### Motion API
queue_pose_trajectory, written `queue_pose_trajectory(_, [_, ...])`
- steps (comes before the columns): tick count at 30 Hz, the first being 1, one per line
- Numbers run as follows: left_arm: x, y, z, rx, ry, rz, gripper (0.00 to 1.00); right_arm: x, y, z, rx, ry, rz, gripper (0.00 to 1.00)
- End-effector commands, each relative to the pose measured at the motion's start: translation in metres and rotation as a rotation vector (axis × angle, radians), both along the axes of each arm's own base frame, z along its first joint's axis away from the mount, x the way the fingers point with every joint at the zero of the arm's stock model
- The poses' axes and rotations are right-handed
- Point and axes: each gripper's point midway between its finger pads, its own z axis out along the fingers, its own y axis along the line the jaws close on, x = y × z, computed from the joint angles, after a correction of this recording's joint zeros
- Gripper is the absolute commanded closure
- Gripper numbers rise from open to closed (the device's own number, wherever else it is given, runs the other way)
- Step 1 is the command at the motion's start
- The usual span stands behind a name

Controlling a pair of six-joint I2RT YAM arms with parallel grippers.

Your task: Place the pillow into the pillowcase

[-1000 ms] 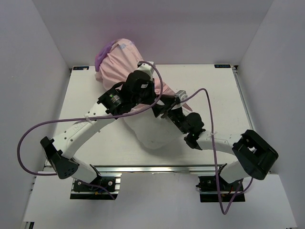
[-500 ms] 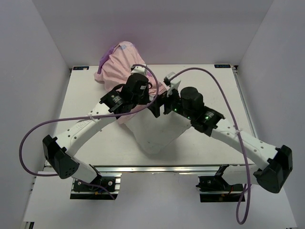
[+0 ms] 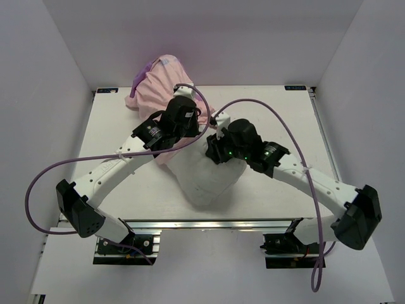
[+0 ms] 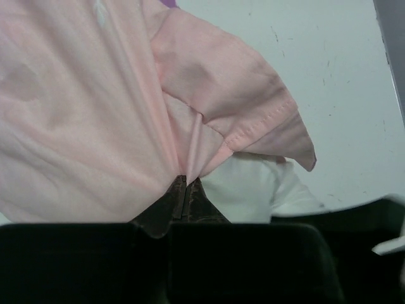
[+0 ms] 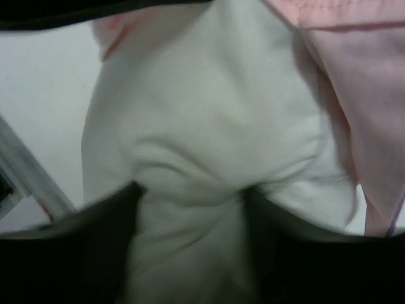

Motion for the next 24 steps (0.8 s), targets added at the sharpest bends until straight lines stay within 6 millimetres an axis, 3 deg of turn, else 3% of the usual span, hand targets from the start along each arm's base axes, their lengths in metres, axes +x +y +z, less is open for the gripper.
queue_pose_trajectory(1, [-0.014, -0.005, 0.028, -0.07, -0.034, -0.08, 1.0, 0.026, 0.016, -0.021, -0.028, -0.066, -0.015, 0.71])
queue_pose_trajectory(2, [-0.017, -0.014, 0.035, -0.102, -0.038, -0.126, 1.0, 0.049, 0.019, -0.006, 0.021, -0.149, -0.102, 1.0])
queue_pose_trajectory(3, [-0.022, -0.016, 0.045, -0.121, -0.055, -0.16, 1.0, 0.07, 0.004, -0.009, -0.008, -0.208, -0.231, 1.0])
queue_pose_trajectory(5, [-0.036, -0.03, 0.074, -0.185, -0.092, -0.275, 1.0, 0.08, 0.004, 0.015, 0.066, -0.295, -0.276, 1.0])
queue_pose_trajectory(6, [-0.041, -0.033, 0.086, -0.198, -0.117, -0.314, 1.0, 0.086, 0.005, 0.046, 0.165, -0.384, -0.305, 1.0])
queue_pose_trajectory(8, [-0.06, -0.037, 0.129, -0.276, -0.202, -0.415, 1.0, 0.073, -0.009, 0.088, 0.294, -0.499, -0.3, 1.0])
queue_pose_trajectory(9, [-0.067, -0.037, 0.144, -0.295, -0.241, -0.453, 1.0, 0.063, -0.008, 0.127, 0.432, -0.582, -0.265, 1.0])
queue_pose_trajectory(10, [-0.075, -0.037, 0.163, -0.332, -0.289, -0.487, 1.0, 0.046, -0.019, 0.153, 0.481, -0.663, -0.23, 1.0])
queue_pose_trajectory(11, [-0.085, -0.04, 0.176, -0.358, -0.311, -0.545, 1.0, 0.036, -0.022, 0.167, 0.532, -0.699, -0.2, 1.0])
queue_pose_trajectory(12, [-0.089, -0.041, 0.182, -0.374, -0.316, -0.561, 1.0, 0.017, -0.024, 0.196, 0.64, -0.772, -0.139, 1.0])
queue_pose_trajectory(14, [-0.095, -0.047, 0.195, -0.427, -0.328, -0.593, 1.0, -0.007, -0.035, 0.205, 0.743, -0.82, -0.087, 1.0])
queue_pose_trajectory(15, [-0.103, -0.054, 0.195, -0.452, -0.318, -0.647, 1.0, -0.023, -0.04, 0.224, 0.835, -0.887, -0.046, 1.0])
queue_pose_trajectory(16, [-0.107, -0.06, 0.198, -0.477, -0.331, -0.683, 1.0, -0.023, -0.038, 0.214, 0.843, -0.894, -0.039, 1.0])
queue_pose_trajectory(17, [-0.112, -0.068, 0.192, -0.503, -0.291, -0.703, 1.0, -0.021, -0.039, 0.217, 0.862, -0.915, -0.054, 1.0])
queue_pose_trajectory(18, [-0.118, -0.075, 0.19, -0.509, -0.275, -0.748, 1.0, -0.008, -0.027, 0.206, 0.827, -0.917, -0.062, 1.0])
queue_pose_trajectory(19, [-0.118, -0.084, 0.181, -0.501, -0.236, -0.761, 1.0, -0.001, -0.028, 0.224, 0.854, -0.981, -0.098, 1.0])
queue_pose_trajectory(20, [-0.128, -0.093, 0.179, -0.502, -0.221, -0.788, 1.0, 0.012, -0.026, 0.227, 0.851, -0.993, -0.15, 1.0])
queue_pose_trajectory(21, [-0.135, -0.099, 0.179, -0.506, -0.213, -0.818, 1.0, 0.039, -0.002, 0.203, 0.779, -0.972, -0.172, 1.0])
queue_pose_trajectory(22, [-0.141, -0.105, 0.177, -0.512, -0.202, -0.835, 1.0, 0.054, 0.005, 0.205, 0.782, -0.978, -0.208, 1.0])
queue_pose_trajectory(23, [-0.159, -0.12, 0.173, -0.524, -0.176, -0.885, 1.0, 0.067, 0.007, 0.228, 0.807, -1.01, -0.263, 1.0])
queue_pose_trajectory(24, [-0.165, -0.128, 0.166, -0.529, -0.165, -0.896, 1.0, 0.087, 0.024, 0.209, 0.777, -0.98, -0.283, 1.0])
